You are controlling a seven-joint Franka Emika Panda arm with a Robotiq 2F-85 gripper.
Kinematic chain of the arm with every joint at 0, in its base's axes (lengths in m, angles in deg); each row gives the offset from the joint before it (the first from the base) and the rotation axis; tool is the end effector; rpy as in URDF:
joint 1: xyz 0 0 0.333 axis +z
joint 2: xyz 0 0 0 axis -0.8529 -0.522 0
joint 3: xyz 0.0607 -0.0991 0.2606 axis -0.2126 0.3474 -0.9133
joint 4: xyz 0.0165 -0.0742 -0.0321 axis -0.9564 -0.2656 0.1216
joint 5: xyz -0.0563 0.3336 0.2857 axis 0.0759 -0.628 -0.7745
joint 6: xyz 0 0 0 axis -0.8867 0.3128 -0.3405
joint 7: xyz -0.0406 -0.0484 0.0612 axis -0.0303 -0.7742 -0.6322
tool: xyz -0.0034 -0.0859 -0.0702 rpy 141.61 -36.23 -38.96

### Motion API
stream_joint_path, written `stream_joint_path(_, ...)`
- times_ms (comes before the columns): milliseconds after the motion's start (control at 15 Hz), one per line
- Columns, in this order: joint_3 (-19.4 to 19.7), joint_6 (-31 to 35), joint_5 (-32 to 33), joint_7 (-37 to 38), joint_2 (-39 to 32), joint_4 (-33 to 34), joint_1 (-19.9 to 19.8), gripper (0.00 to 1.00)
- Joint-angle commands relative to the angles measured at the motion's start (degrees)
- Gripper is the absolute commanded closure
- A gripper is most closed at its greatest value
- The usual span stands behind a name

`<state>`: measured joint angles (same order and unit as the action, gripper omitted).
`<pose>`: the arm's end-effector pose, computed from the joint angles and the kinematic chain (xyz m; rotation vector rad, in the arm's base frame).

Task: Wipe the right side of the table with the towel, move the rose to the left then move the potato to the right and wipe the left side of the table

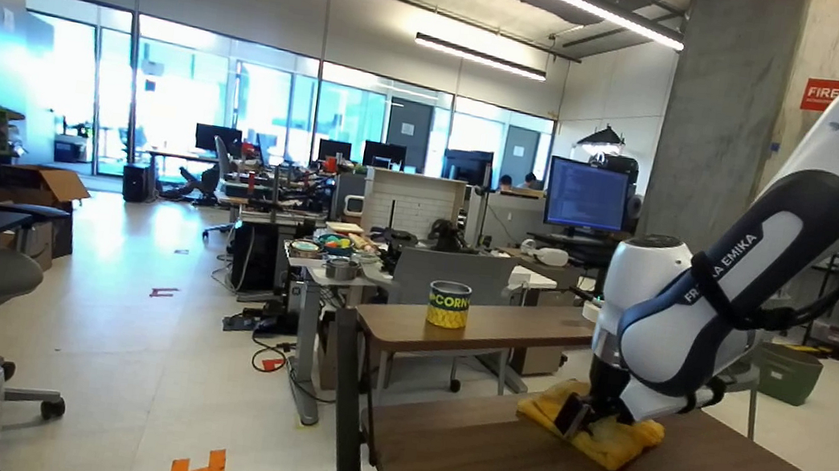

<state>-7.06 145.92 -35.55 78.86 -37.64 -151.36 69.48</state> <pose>0.6781 0.0184 -0.0359 2.9383 0.0397 0.2460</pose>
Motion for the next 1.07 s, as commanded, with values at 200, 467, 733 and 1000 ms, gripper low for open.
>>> stream_joint_path(200, -4.93, 15.05, 1.59, -4.29, 3.20, -12.03, 8.37, 0.00)
stream_joint_path(467, -5.51, 17.05, 0.10, -6.80, 2.02, -11.61, 8.07, 0.00)
stream_joint_path(733, -1.91, 14.44, -2.90, -5.11, 1.50, -9.98, 3.60, 0.00)
stream_joint_path(1000, 1.60, 12.18, -6.37, -4.16, 1.24, -10.11, -3.08, 0.00)
